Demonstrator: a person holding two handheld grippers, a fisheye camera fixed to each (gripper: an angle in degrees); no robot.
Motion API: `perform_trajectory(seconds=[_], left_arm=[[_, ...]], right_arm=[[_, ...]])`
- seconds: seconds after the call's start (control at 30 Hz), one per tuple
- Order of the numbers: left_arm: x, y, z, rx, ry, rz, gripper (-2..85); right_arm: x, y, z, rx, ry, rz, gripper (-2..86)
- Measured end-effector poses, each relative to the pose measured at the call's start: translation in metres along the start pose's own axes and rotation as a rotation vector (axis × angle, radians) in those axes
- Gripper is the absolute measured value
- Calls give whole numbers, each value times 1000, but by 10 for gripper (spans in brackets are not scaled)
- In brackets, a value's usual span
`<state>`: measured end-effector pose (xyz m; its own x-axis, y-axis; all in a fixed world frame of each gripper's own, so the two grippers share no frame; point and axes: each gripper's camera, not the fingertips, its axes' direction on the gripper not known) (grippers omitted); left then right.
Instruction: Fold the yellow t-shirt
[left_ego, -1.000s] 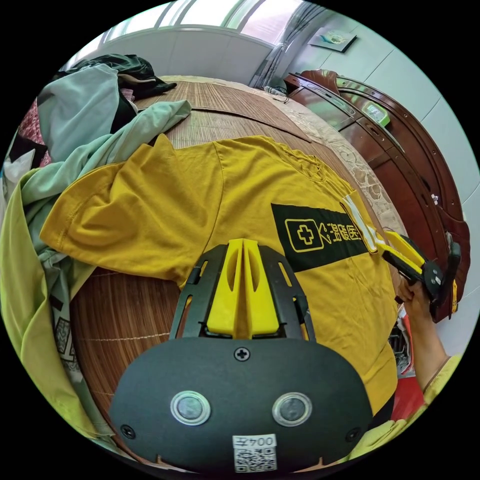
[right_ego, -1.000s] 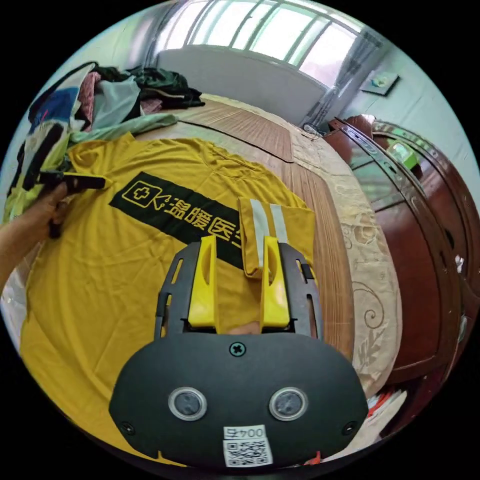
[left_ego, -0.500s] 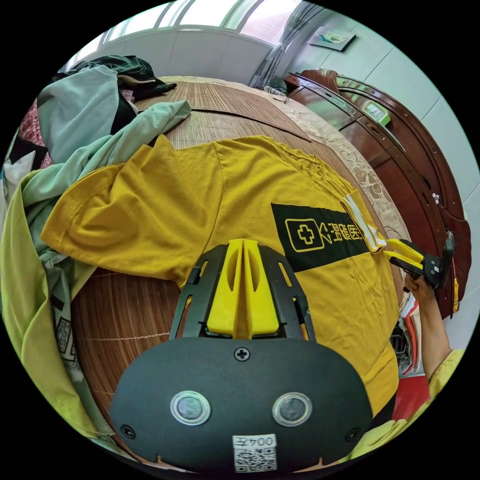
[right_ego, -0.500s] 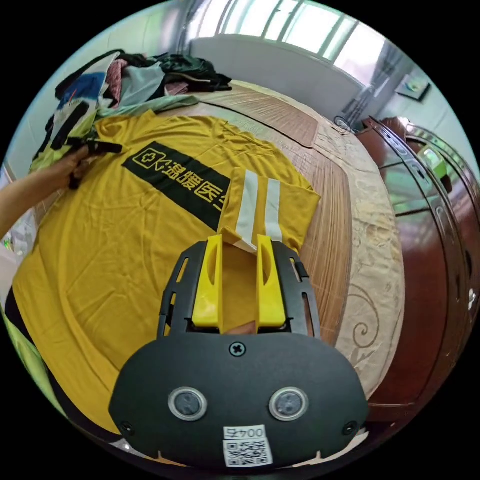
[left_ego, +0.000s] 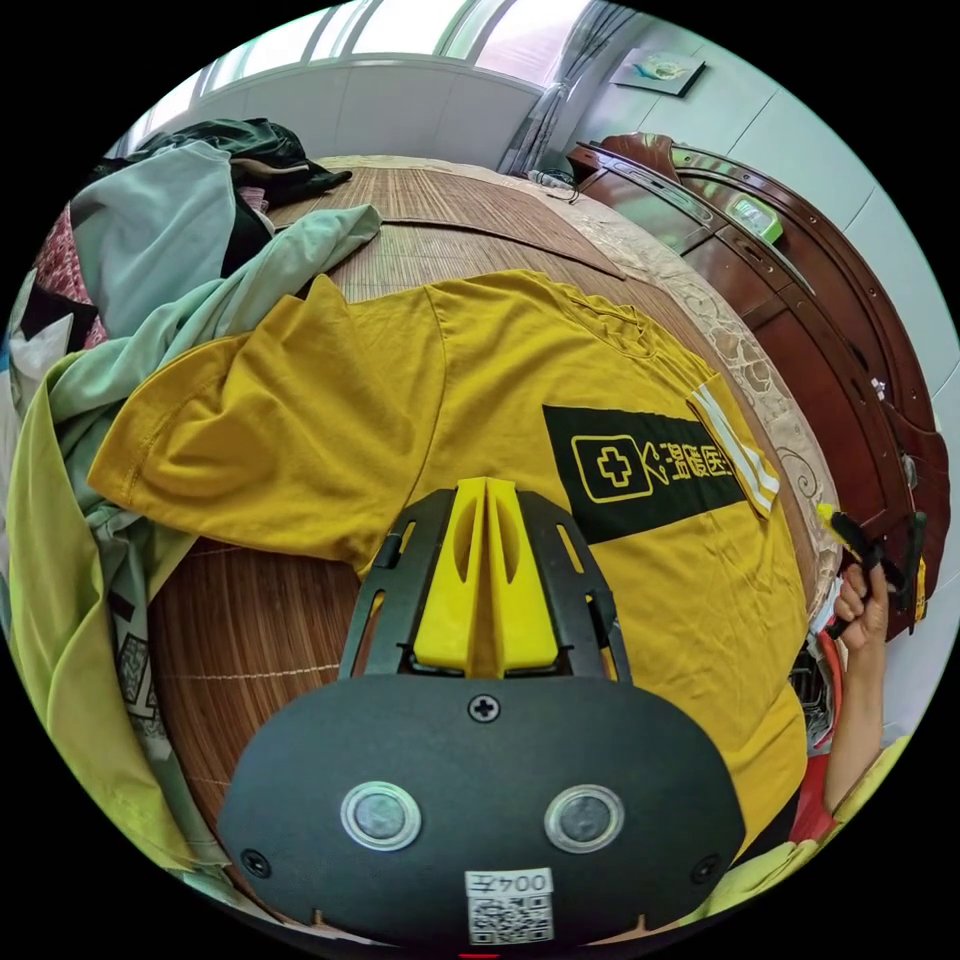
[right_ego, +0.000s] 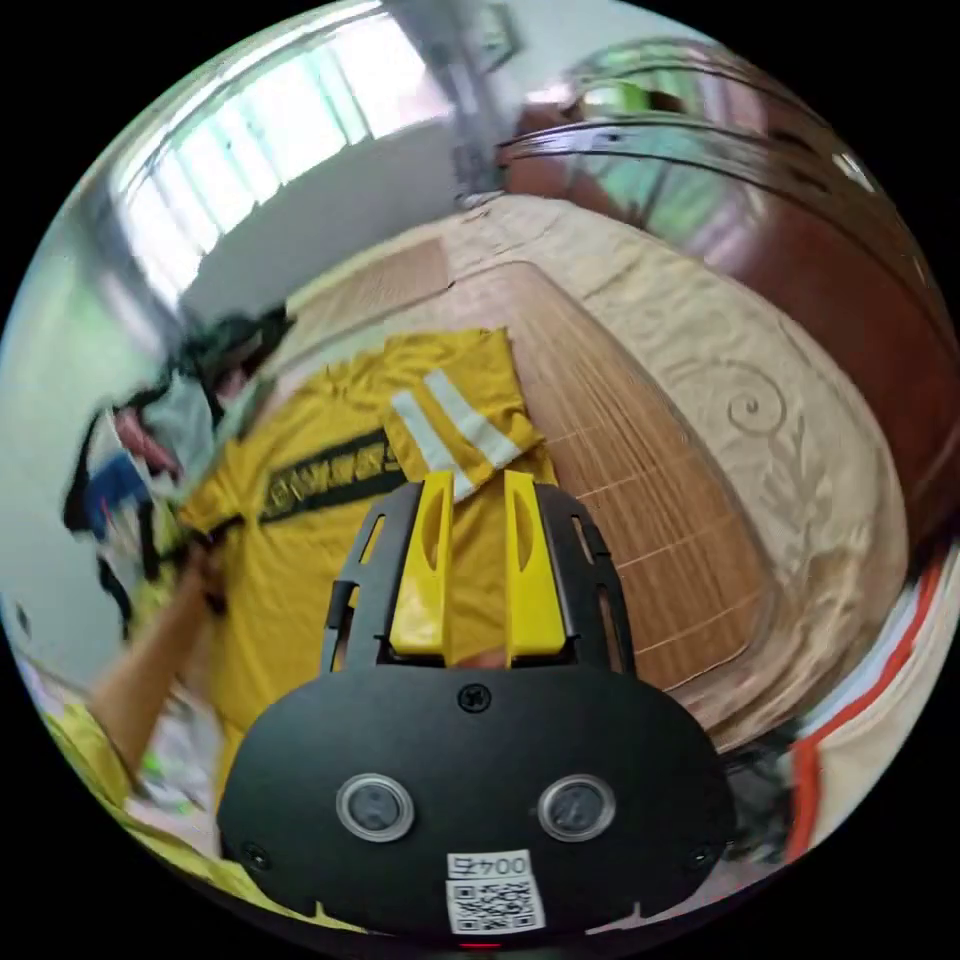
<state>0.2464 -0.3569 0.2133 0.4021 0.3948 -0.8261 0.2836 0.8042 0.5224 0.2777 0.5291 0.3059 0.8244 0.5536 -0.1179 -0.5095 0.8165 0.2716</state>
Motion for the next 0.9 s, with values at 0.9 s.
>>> perform_trajectory(seconds=[0.9], left_arm=[[223,-163,239,-229,284,519,34]], right_arm=[[310,117,12,148,-620,702,90]])
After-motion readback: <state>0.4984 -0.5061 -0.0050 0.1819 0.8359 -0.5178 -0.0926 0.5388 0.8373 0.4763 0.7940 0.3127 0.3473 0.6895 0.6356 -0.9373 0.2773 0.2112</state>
